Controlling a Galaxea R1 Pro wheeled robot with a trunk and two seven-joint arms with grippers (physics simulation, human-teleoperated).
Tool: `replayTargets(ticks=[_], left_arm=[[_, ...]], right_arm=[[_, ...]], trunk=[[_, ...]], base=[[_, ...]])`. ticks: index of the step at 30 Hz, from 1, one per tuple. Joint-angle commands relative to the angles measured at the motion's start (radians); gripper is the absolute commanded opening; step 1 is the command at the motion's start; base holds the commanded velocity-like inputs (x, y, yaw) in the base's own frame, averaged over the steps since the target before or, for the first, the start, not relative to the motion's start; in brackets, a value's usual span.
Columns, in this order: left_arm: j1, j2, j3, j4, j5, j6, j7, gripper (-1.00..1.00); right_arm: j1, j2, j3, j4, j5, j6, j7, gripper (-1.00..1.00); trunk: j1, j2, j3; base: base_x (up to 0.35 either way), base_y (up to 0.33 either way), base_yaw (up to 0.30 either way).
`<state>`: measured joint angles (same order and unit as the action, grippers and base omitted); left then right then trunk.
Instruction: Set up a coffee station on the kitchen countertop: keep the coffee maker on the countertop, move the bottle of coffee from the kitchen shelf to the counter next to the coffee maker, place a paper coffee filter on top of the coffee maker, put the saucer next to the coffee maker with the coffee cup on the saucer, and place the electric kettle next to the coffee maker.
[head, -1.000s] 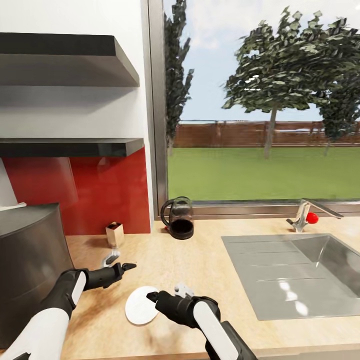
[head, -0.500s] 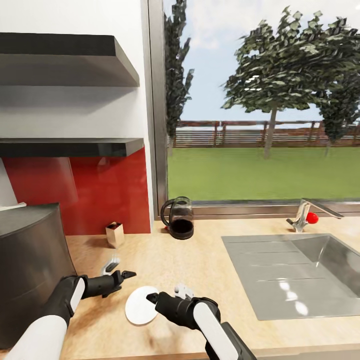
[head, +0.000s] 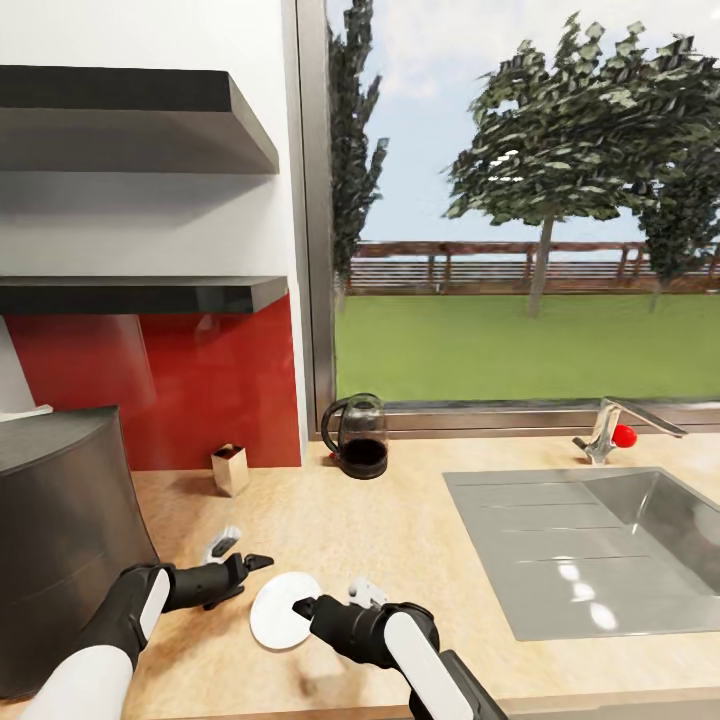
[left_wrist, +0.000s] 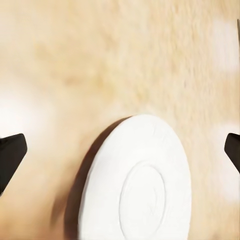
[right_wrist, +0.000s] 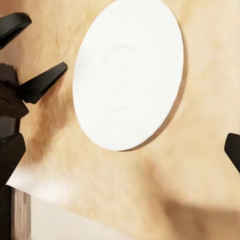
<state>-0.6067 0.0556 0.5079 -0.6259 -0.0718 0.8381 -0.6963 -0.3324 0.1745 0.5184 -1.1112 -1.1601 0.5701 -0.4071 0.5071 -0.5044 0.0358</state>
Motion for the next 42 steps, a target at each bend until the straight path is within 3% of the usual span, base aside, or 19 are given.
replayTargets(ticks=[1,3,9,13,42], left_arm=[[0.0,-0.001,0.005,0.0,-0.012,0.007,-0.006,1.0],[0.001,-0.003,-0.005,0.0,-0.013,0.007,-0.006,1.0],[0.002,-0.005,-0.087,0.0,-0.009,0.009,-0.006,1.0],[0.002,-0.005,-0.106,0.0,-0.008,0.01,-0.005,1.0],[0.004,0.001,-0.104,0.045,-0.001,0.01,-0.005,1.0]], right_arm=[[0.0,0.0,0.001,-0.001,-0.01,0.0,-0.01,1.0],[0.0,0.0,0.001,-0.001,-0.01,0.0,-0.01,1.0],[0.0,0.0,0.002,-0.001,-0.01,0.0,-0.01,1.0],[0.0,0.0,0.002,-0.001,-0.01,0.0,-0.01,1.0],[0.0,0.0,0.002,0.028,-0.011,-0.001,-0.01,1.0]], trunk=[[0.0,-0.001,0.0],[0.0,-0.001,0.0],[0.0,-0.001,0.0],[0.0,-0.001,0.0],[0.0,-0.001,0.0]], base=[[0.0,0.0,0.0],[0.0,0.0,0.0],[0.0,0.0,0.0],[0.0,0.0,0.0],[0.0,0.0,0.0]])
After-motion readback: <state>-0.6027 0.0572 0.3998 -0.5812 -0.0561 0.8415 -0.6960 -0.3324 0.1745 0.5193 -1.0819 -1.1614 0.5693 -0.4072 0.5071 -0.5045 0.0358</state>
